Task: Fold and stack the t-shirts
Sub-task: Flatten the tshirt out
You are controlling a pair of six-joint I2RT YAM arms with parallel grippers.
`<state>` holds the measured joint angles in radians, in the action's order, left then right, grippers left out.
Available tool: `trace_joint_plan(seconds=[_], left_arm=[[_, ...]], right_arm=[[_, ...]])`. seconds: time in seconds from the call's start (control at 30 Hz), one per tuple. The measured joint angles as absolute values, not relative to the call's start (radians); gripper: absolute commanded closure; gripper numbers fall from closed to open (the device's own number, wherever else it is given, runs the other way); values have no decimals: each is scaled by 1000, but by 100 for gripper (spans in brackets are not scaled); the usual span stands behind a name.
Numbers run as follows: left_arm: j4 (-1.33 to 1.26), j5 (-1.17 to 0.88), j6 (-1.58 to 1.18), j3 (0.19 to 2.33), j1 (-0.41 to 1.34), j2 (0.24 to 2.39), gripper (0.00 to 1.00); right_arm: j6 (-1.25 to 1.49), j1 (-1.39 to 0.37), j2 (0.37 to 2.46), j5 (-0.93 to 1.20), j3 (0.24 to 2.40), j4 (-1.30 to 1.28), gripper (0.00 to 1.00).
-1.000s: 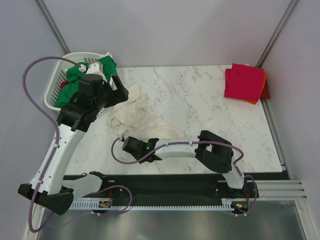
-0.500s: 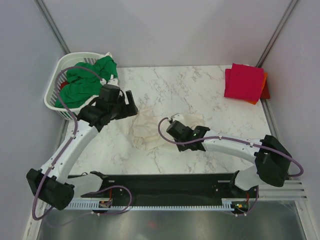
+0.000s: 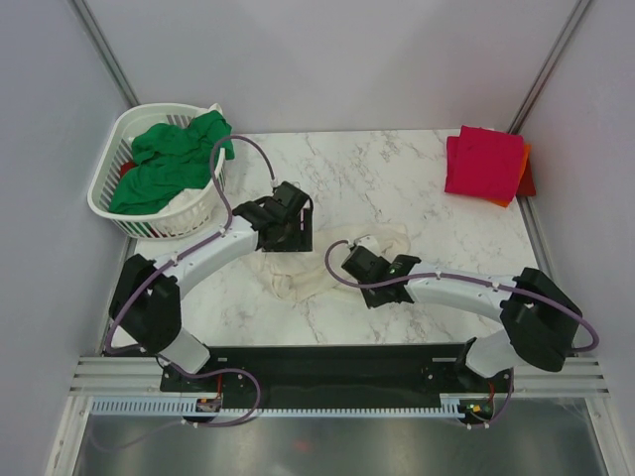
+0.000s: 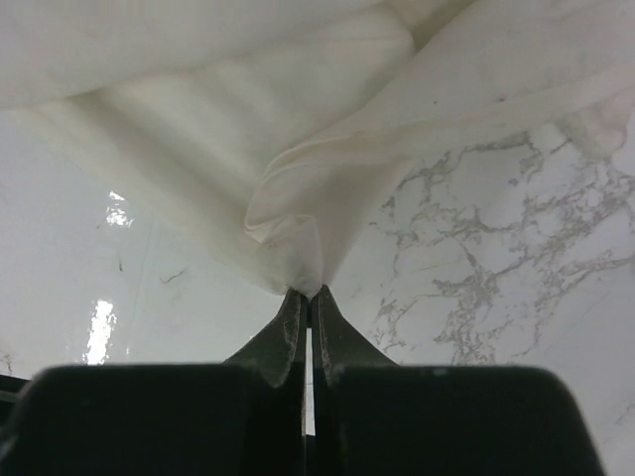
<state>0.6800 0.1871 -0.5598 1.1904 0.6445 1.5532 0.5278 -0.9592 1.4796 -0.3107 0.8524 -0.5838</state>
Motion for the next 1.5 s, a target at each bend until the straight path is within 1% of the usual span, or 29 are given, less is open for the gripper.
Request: trace_joint_plan(seconds=[0.03,0.13,0.2,0.23,0.37,0.67,0.9,1.07,1.2,1.23,1.3,1.33,1.5], left_arm=[[680,193,-566,1190,650,1560,18],[680,222,-580,1190,661,1559,11],[681,251,-583,1189,665,1554,11],[680,265,-583,1186,665,1548,14],[682,288,-585,1167,664,1518,20],[696,297,-633,1045,670,1459,23],[702,313,-647,1026,670,1457,25],[700,313,-656,1026,670,1472,30],[694,308,-663,1026,670,1487,38],[691,307,-665,1026,670,1490,43],[682,305,-668,1026,670,1496,45],[677,304,-669,1026,670,1499,48],[667,301,-670,1026,670,1511,49]], right_arm=[[528,-944,1465,-310,844,-584,100],[525,-904,1428,-307,829,-584,100],[520,-887,1416,-303,825,-583,100],[519,-884,1415,-300,824,-583,100],[508,-873,1415,-285,813,-579,100],[495,-855,1415,-261,808,-575,100],[490,-844,1414,-252,808,-575,100],[490,-842,1414,-247,807,-575,100],[490,-840,1414,-245,800,-575,100],[489,-840,1414,-244,798,-576,100],[489,-840,1414,-244,797,-576,100],[489,-840,1414,-244,797,-575,100],[489,-840,1414,-244,797,-575,100]])
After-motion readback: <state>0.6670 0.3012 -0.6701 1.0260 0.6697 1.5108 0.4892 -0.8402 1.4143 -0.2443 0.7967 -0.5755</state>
